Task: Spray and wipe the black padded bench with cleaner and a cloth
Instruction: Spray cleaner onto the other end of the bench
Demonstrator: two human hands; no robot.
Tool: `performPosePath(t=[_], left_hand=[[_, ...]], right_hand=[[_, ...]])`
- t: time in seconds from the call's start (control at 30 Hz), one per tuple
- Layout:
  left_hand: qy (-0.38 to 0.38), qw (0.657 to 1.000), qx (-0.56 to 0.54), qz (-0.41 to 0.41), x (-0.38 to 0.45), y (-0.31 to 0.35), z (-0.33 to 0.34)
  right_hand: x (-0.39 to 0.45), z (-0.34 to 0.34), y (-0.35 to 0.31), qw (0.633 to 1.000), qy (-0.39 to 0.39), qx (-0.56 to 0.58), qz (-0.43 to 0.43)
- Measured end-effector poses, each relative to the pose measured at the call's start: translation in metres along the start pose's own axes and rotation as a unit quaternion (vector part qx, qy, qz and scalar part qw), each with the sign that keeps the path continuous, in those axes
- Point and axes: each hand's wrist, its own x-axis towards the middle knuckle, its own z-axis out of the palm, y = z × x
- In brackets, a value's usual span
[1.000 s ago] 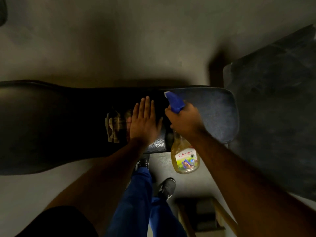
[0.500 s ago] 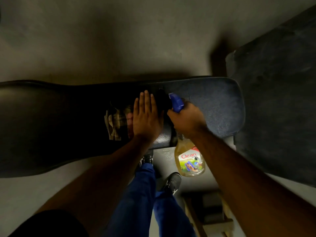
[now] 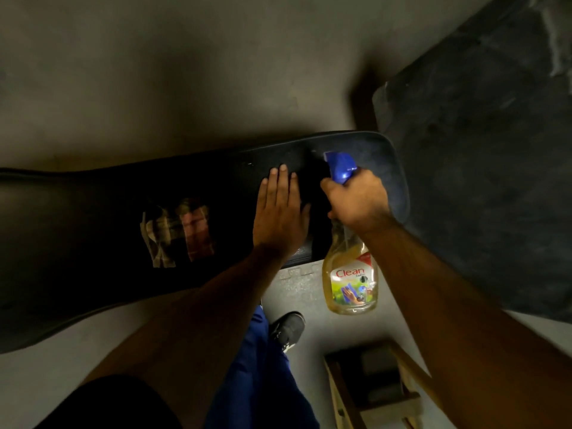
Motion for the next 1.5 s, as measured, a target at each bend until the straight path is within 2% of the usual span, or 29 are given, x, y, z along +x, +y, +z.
performPosePath(t=[0.2,0.33,0.43,0.67,0.83,0.97,1.13,1.3,1.5], left_hand=[[0.029,0.999,0.027,-0.011,0.000,0.006,0.004],[0.027,0.999,0.006,0.039,0.009,0.032,0.006],[0.016,1.000,0.011,0.018,0.014,0.051,0.013],[0.040,0.999,0.032,0.005,0.015,0.052,0.021],[0.058,0.998,0.030,0.009,0.013,0.052,0.022],[0.075,0.997,0.023,0.012,0.013,0.052,0.026],[0.082,0.996,0.029,0.016,0.013,0.051,0.028],[0.091,0.995,0.035,0.024,0.013,0.049,0.029],[0.055,0.998,-0.023,0.024,0.012,0.046,0.017]], right_hand=[[0.007,-0.007,0.021,0.998,-0.049,0.025,0.011],[0.004,-0.027,0.034,1.000,-0.002,0.024,0.005],[0.012,-0.044,0.046,0.998,0.049,0.034,0.023],[0.025,-0.063,0.075,0.995,0.050,0.064,0.062],[0.016,-0.061,0.094,0.992,0.045,0.094,0.064],[0.000,-0.058,0.110,0.990,0.077,0.087,0.084],[-0.023,-0.043,0.131,0.981,0.066,0.131,0.129],[-0.043,-0.030,0.133,0.976,0.087,0.141,0.139],[-0.080,-0.009,0.122,0.980,0.089,0.121,0.131]])
